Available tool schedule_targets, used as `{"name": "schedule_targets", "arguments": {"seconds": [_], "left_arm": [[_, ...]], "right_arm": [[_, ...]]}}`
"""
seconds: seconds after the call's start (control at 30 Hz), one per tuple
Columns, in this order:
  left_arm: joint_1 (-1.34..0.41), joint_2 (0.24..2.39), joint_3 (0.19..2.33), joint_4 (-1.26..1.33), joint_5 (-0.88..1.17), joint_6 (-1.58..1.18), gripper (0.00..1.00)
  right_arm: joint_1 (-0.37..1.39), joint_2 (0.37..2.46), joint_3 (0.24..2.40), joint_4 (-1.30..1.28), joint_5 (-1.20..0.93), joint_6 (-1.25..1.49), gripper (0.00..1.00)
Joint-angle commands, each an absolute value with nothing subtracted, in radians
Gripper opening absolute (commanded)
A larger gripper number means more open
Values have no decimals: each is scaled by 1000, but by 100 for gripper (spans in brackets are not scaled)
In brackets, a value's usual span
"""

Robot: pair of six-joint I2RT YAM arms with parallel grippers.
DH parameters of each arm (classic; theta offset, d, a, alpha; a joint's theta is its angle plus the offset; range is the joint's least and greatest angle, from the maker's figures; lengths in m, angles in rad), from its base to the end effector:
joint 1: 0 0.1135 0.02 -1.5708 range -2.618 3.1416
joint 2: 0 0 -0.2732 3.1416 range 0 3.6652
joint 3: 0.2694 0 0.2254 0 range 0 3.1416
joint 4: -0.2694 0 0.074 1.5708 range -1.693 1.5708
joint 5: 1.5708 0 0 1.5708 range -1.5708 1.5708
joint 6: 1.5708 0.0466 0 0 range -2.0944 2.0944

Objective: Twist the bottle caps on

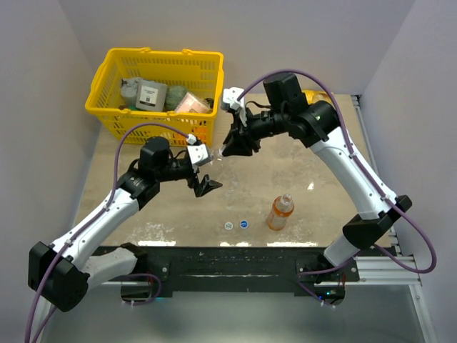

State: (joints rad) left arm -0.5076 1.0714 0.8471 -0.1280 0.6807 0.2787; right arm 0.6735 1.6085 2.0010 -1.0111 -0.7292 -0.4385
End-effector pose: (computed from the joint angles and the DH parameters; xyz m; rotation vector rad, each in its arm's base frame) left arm 0.1761 -0.1315 0.3255 1.1407 1.5468 -0.8051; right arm 0.2125 0.2093 0.4620 -1.4680 1.5748 0.9283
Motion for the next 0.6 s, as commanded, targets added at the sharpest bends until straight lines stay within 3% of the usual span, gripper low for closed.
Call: {"name": "schedule_targets", "arguments": {"seconds": [0.0,0.2,0.33,0.37,0.43,0.5,0.57], "left_arm": [[-514,1068,877,-87,712,273,98],[-514,1046,870,-112,686,279,83],[-511,1006,867,-139,635,287,54],[-511,999,865,-164,627,299,43],[-508,973,865,-222,585,307,34],[-502,948,858,-267,543,336,26],[-492,905,844,-316,500,334,25]], "right_arm": [[678,1571,1988,-920,-796,-356,0],[678,1582,1967,-923,-775,-367,0],[676,1574,1922,-937,-730,-387,2],[676,1566,1921,-951,-713,-399,24],[666,1545,1928,-947,-643,-402,41],[640,1497,1930,-911,-609,-403,51],[629,1454,1913,-896,-568,-435,57]]}}
